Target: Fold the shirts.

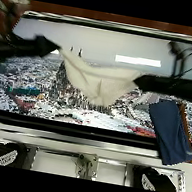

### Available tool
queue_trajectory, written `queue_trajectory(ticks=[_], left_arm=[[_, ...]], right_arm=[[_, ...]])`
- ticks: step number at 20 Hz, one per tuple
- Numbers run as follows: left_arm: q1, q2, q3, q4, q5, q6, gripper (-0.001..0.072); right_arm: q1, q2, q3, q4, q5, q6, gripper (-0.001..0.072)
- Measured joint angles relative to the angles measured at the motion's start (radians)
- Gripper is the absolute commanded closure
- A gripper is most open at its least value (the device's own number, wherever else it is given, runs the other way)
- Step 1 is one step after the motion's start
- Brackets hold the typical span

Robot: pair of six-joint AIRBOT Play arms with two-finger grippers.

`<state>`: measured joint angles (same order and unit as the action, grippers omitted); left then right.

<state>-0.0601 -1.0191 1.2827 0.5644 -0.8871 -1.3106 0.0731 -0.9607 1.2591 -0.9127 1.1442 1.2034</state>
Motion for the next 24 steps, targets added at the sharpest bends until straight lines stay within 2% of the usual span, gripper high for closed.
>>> queue_trajectory(ticks=[3, 7, 10, 14, 18, 21, 24], left_arm=[[0.01, 0.114, 0.188, 0.024, 0.056, -0.003, 0.0677], [0.014, 0.226, 0.328, 0.124, 0.071, -0.093, 0.0677], [0.016, 0.261, 0.357, 0.223, -0.045, -0.168, 0.0677], [0.016, 0.275, 0.319, 0.367, -0.221, -0.217, 0.0677], [0.015, 0.255, 0.22, 0.524, -0.243, -0.232, 0.0676], [0.015, 0.188, 0.163, 0.598, -0.177, -0.238, 0.0675], [0.015, 0.066, 0.135, 0.636, -0.098, -0.24, 0.0675]], right_arm=[[-0.01, 0.092, 0.19, -0.006, 0.037, 0.037, 0.0635], [-0.014, 0.156, 0.345, -0.024, 0.145, 0.095, 0.0635], [-0.015, 0.173, 0.4, -0.039, 0.212, 0.134, 0.0635], [-0.015, 0.15, 0.423, -0.118, 0.279, 0.156, 0.0635], [-0.014, 0.019, 0.429, -0.187, 0.343, 0.177, 0.0635], [-0.014, -0.147, 0.43, -0.196, 0.352, 0.2, 0.0635], [-0.014, -0.352, 0.431, -0.198, 0.285, 0.197, 0.0634]])
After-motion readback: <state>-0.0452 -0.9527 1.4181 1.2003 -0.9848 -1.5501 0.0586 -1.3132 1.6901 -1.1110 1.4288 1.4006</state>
